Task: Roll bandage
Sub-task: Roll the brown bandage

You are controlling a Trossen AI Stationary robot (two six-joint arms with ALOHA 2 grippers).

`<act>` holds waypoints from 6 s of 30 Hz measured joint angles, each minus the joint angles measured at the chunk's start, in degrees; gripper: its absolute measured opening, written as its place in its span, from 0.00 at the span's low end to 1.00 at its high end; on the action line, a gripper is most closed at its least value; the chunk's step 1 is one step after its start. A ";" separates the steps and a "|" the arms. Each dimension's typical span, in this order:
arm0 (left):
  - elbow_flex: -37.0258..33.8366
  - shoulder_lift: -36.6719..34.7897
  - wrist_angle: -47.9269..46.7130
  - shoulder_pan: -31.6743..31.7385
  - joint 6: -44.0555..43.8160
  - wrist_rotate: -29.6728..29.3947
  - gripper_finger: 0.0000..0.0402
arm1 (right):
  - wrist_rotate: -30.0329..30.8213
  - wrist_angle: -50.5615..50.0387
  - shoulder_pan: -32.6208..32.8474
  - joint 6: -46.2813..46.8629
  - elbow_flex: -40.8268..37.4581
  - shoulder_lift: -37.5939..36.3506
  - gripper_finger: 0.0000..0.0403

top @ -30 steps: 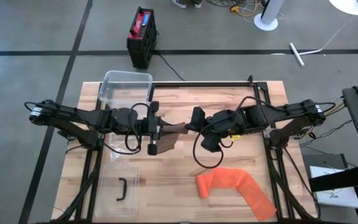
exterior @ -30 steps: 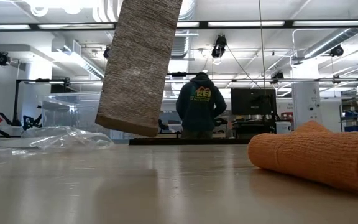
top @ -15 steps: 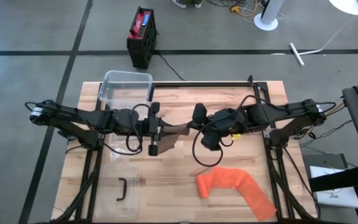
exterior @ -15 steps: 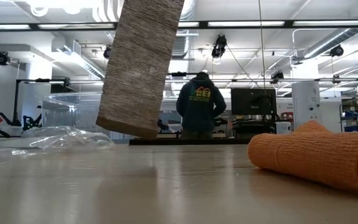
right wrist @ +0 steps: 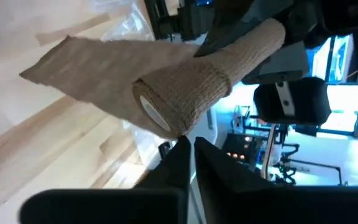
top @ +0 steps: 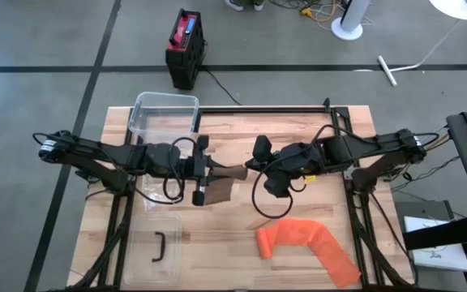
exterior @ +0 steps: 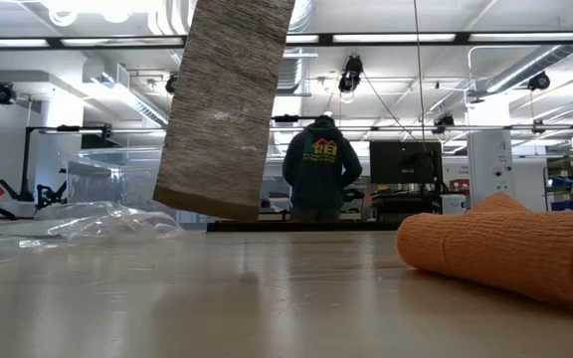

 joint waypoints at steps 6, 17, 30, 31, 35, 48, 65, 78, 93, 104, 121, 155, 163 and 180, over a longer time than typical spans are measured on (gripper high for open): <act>0.00 -0.01 -0.08 0.00 0.21 -0.10 0.13 | -0.31 0.92 0.01 -0.13 0.00 0.00 0.17; 0.00 -0.01 0.07 -0.02 0.21 0.24 0.13 | -4.64 1.38 0.08 -0.87 0.02 -0.02 0.19; -0.04 -0.01 0.32 0.11 -0.46 -0.97 0.13 | -7.81 3.80 0.16 -0.83 0.02 -0.04 0.16; -0.04 -0.01 0.29 0.15 -0.48 -1.16 0.13 | -7.66 3.21 0.20 -0.92 0.02 -0.04 0.16; -0.04 -0.01 0.22 0.15 -0.49 -1.24 0.13 | -6.98 2.22 0.23 -0.82 0.02 -0.03 0.19; -0.07 -0.01 0.01 0.15 -0.71 -1.40 0.13 | 0.60 2.00 0.23 -4.21 0.04 0.28 0.19; -0.07 -0.01 0.36 0.02 -0.69 0.45 0.13 | 1.33 -0.11 0.06 -5.66 0.09 -0.07 0.20; -0.07 -0.03 0.38 0.02 -0.67 -0.10 0.13 | -1.80 1.37 1.24 -6.99 0.09 -0.07 0.18; -0.12 -0.08 -0.11 0.02 -0.16 2.58 0.13 | -8.64 2.68 -0.18 -6.90 0.07 1.77 0.22; -0.13 0.05 0.64 -0.02 1.89 8.56 0.13 | -20.52 3.46 -0.25 -1.28 0.06 1.79 0.16; -0.13 -2.14 -3.16 0.09 3.69 8.43 0.13 | -22.37 1.82 -0.77 3.87 0.15 2.02 0.00; -0.06 -2.46 -10.32 -0.08 27.05 -10.10 0.13 | -18.96 12.61 -7.66 38.74 0.02 0.99 0.34; -0.84 -2.07 -11.39 -0.66 33.96 -17.55 0.13 | -12.47 10.59 -7.72 45.52 -2.43 0.87 0.25; -22.83 -2.11 19.73 -0.66 48.08 -26.55 0.12 | -1.41 30.81 -7.81 71.27 -27.05 -1.42 0.17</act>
